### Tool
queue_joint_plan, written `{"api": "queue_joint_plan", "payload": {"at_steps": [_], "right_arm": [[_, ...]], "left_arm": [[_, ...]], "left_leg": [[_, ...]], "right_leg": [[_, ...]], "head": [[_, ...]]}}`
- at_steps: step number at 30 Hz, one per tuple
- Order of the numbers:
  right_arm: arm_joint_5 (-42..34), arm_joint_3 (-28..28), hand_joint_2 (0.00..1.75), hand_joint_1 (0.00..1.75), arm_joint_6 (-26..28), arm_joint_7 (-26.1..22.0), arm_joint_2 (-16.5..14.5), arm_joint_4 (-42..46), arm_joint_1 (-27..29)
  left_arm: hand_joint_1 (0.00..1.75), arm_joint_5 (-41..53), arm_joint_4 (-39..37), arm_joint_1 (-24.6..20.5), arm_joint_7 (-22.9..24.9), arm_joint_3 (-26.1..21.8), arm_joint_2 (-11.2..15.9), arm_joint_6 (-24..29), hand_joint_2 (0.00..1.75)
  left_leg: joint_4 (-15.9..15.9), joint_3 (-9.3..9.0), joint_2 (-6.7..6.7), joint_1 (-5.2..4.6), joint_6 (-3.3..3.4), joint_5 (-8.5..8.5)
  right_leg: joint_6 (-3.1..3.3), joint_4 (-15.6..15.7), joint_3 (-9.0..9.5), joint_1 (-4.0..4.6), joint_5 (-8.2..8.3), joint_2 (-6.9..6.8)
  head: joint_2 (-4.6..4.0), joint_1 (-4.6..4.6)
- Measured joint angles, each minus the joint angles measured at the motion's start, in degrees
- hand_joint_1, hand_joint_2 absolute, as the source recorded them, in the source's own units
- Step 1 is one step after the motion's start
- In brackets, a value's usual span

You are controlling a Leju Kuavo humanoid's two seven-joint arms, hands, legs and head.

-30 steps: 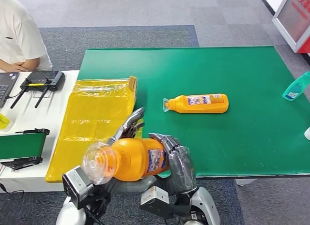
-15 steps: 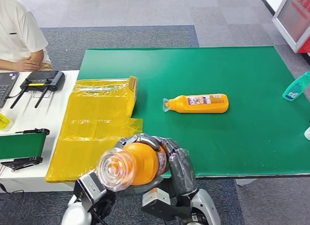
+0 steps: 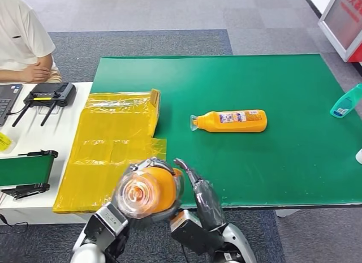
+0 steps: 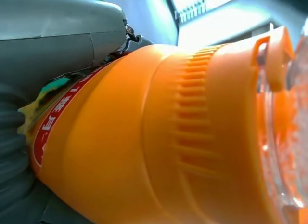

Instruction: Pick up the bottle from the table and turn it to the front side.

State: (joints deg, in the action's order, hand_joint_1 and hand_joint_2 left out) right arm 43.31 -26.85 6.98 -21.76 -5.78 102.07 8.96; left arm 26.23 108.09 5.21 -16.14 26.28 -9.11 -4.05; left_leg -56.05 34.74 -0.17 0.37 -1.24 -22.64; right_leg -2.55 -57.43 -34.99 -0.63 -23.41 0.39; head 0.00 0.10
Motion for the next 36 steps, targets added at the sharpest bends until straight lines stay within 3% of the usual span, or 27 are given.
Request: {"api": "queue_joint_plan", "payload": {"at_steps": [9,16,22,28,34,36], "right_arm": [[-7.90,6.54,1.75,0.00,-4.31,1.22,-1.82,1.54,3.74],[-8.21,10.61,1.75,0.00,-6.07,1.04,-3.50,3.88,4.75],[-5.97,13.65,1.75,0.00,-7.35,0.63,-4.96,6.63,5.89],[-3.00,14.49,1.75,0.00,-8.18,0.31,-5.62,8.67,6.16],[-2.71,14.62,1.75,0.00,-8.91,-0.31,-5.73,9.58,4.97],[-3.28,14.43,1.75,0.00,-9.59,-0.96,-5.69,9.50,4.00]], "left_arm": [[1.75,6.43,8.48,4.94,-0.93,-4.19,-1.34,4.56,1.75],[1.75,10.53,10.44,6.15,-0.74,-5.85,-2.09,6.38,1.75],[1.75,22.86,11.10,5.95,2.25,-7.08,-2.57,12.50,1.75],[1.75,43.84,11.00,2.31,10.81,-8.81,-2.81,17.15,1.75],[1.75,58.84,7.68,-3.21,15.57,-12.44,-2.99,16.26,1.75],[1.75,61.85,4.67,-5.95,18.01,-12.74,-1.70,15.43,1.75]], "left_leg": [[0.00,0.00,0.00,0.00,0.02,-0.06],[0.00,-0.02,0.00,0.00,0.01,-0.05],[0.00,-0.02,0.00,0.00,0.01,-0.05],[0.00,-0.03,0.00,0.00,0.00,-0.04],[0.00,-0.04,0.00,0.00,-0.01,0.02],[0.00,-0.04,0.00,0.00,-0.01,0.05]], "right_leg": [[-0.03,0.00,0.02,-0.01,-0.04,0.00],[-0.03,0.00,0.03,-0.01,-0.03,0.00],[-0.02,0.00,0.01,-0.01,-0.04,0.00],[-0.02,0.00,0.01,-0.01,-0.02,0.00],[-0.01,0.00,0.02,-0.01,0.03,0.00],[0.02,0.00,0.01,0.00,0.06,0.00]], "head": [[0.00,0.00],[0.00,-0.01],[0.00,-0.01],[0.00,-0.01],[0.00,-0.01],[0.00,0.01]]}}
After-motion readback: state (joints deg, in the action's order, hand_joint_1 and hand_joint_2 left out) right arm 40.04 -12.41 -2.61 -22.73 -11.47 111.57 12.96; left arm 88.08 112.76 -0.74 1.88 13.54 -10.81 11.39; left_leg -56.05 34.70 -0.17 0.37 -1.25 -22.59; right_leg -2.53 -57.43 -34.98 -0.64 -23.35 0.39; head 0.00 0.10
